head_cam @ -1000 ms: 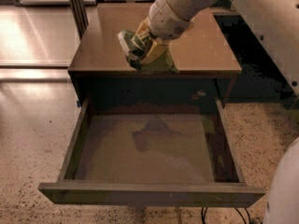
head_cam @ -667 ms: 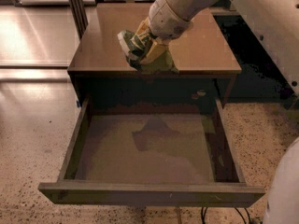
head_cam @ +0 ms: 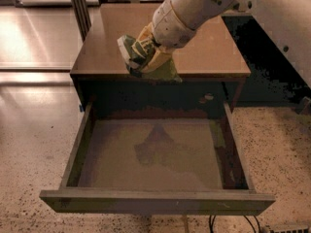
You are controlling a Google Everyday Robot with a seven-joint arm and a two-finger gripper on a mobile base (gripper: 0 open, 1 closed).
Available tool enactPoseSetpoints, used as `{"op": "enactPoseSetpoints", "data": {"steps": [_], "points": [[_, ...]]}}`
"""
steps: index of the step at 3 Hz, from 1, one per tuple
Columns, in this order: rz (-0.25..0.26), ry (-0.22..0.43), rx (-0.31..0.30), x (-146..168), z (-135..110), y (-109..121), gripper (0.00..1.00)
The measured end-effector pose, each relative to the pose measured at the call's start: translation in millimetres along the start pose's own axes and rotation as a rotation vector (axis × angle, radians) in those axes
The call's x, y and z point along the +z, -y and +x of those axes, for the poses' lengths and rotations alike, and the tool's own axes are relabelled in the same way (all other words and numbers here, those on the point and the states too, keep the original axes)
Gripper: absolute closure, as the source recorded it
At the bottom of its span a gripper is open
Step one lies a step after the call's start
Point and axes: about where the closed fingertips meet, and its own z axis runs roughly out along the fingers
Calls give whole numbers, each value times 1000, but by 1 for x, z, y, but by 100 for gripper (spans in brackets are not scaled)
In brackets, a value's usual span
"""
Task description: Place green jalapeno chip bag into top drawer
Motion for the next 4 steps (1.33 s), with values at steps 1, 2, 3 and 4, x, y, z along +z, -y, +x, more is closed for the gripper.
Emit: {"op": "enactPoseSetpoints", "data": {"steps": [1, 2, 3, 4], "points": [[2, 21, 17, 8, -13, -24, 100], [14, -23, 86, 26, 0, -56, 100], [-3, -65, 161, 62, 24, -87, 100], [-33, -65, 215, 107, 43, -113, 100]]}}
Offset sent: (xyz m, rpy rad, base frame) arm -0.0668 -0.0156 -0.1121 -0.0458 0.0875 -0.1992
